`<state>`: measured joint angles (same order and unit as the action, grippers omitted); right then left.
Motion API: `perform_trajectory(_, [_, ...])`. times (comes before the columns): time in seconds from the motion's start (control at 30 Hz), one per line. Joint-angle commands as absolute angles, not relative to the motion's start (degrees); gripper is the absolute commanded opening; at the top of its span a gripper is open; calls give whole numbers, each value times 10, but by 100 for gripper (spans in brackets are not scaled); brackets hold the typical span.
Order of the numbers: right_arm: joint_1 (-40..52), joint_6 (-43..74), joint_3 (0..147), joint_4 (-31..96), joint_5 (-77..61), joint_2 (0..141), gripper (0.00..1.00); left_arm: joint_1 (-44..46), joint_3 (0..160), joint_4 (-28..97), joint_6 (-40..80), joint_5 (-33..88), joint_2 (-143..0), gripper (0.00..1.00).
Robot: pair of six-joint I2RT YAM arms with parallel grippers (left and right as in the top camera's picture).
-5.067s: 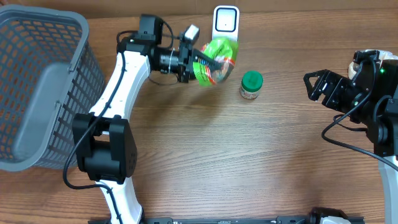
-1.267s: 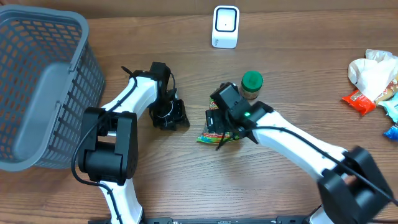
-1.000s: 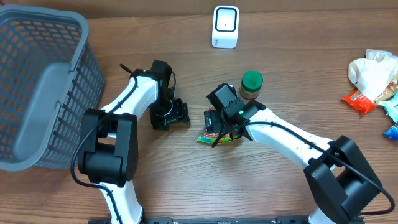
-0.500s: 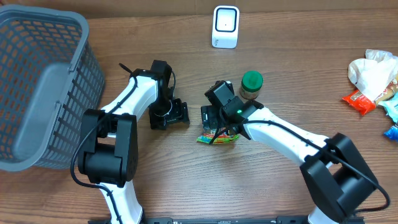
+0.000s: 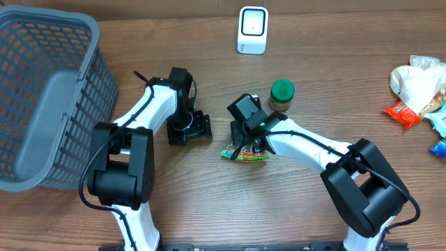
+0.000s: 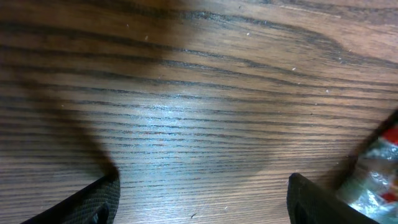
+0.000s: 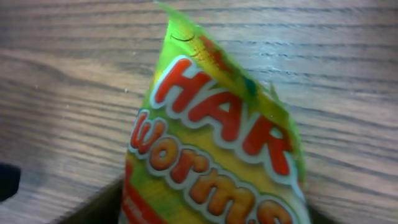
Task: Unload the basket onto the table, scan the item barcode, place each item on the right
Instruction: 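Move the right gripper to the gummy bag and grasp it, then lift the gummy bag with the right gripper toward the scanner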
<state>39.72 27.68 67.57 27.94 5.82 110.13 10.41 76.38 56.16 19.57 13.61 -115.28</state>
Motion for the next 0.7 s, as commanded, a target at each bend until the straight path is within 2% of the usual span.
perform_trajectory(0.0, [396, 286, 688, 279, 53, 1109, 39, 101, 756, 555, 197, 96, -1165, 80])
perform_trajectory(0.07, [396, 286, 688, 279, 53, 1109, 34, 101, 756, 555, 197, 96, -1165, 80])
perform_trajectory(0.23, [396, 286, 688, 279, 51, 1109, 33, 101, 756, 555, 197, 96, -1165, 80])
perform_trajectory(0.47, [395, 288, 688, 247, -16, 1109, 9, 101, 756, 557, 197, 91, -1165, 80])
perform_trajectory(0.67, [362, 321, 688, 225, -101, 1108, 4, 101, 756, 570, 197, 83, -1165, 80])
